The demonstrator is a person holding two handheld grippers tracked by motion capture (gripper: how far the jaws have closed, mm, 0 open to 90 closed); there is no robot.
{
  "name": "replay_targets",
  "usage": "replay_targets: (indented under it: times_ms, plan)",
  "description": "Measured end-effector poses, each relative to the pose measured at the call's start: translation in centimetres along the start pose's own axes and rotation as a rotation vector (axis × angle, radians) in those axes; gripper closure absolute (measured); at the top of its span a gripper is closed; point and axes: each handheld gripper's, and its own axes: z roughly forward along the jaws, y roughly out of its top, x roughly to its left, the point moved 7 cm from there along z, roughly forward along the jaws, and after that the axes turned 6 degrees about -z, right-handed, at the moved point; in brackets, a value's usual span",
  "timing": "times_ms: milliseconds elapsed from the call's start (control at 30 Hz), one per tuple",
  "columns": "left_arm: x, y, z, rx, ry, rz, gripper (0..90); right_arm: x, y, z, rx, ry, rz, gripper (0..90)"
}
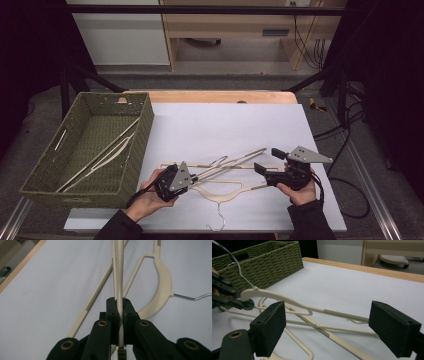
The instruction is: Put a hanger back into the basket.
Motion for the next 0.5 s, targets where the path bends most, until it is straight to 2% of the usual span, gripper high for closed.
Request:
replay_targets:
  times_ms: [167, 233, 300, 367, 467, 500]
  plan:
    - [0.5, 0.5, -0.8, -0.016, 0.027, -0.058, 86.6, -0.6, -0.5, 0.0, 0.011, -0.022, 0.012, 13.3]
    - [0.7, 0.7, -1.3, -0.031, 0.019, -0.096, 86.6, -0.8, -0.7, 0.0, 0.020, -0.029, 0.017, 12.1]
    - [1.1, 1.1, -2.1, -0.049, 0.030, -0.130, 86.6, -1.0, -0.8, -0.1, 0.021, -0.043, 0.026, 10.1]
    - [1.3, 1.2, -2.5, -0.053, 0.034, -0.131, 86.6, -1.1, -0.9, -0.1, 0.019, -0.047, 0.028, 9.3]
    - [1.6, 1.9, -3.6, -0.098, 0.027, -0.182, 86.5, -1.1, -0.8, -0.2, 0.015, -0.053, 0.024, 8.2]
    - [1.7, 2.1, -4.1, -0.106, 0.029, -0.182, 86.6, -1.2, -0.8, -0.2, 0.014, -0.055, 0.024, 7.5]
